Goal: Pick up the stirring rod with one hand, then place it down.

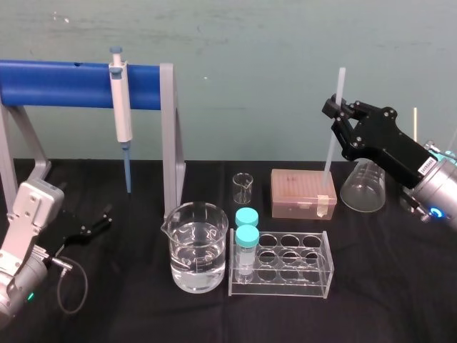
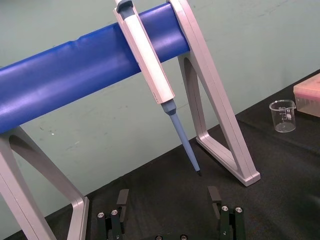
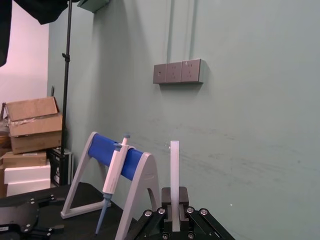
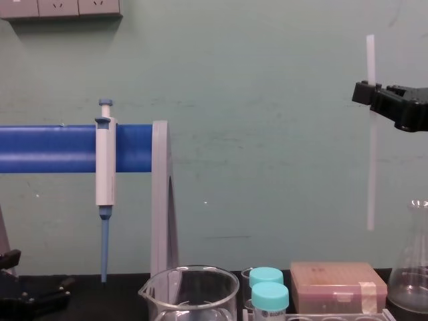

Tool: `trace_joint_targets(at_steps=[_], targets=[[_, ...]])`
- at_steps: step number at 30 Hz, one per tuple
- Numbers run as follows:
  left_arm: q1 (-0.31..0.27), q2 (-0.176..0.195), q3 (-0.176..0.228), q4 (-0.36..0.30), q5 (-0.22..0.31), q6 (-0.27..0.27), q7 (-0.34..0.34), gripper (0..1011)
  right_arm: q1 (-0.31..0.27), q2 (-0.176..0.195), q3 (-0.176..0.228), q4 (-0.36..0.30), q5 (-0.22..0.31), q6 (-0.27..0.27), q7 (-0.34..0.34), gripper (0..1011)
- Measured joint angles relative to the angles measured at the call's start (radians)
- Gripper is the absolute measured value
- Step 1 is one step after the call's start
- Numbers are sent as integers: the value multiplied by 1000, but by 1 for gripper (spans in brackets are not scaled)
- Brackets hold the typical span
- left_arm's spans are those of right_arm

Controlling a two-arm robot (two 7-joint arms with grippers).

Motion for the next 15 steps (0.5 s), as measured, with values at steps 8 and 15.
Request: trace_joint_targets(at_steps=[8,15], targets=[[0,0,0,0,0,0,0,1000,-9,8,0,-8,12,3,10,72],[0,0,0,0,0,0,0,1000,-28,38,-6,-24,48,7,70,72]])
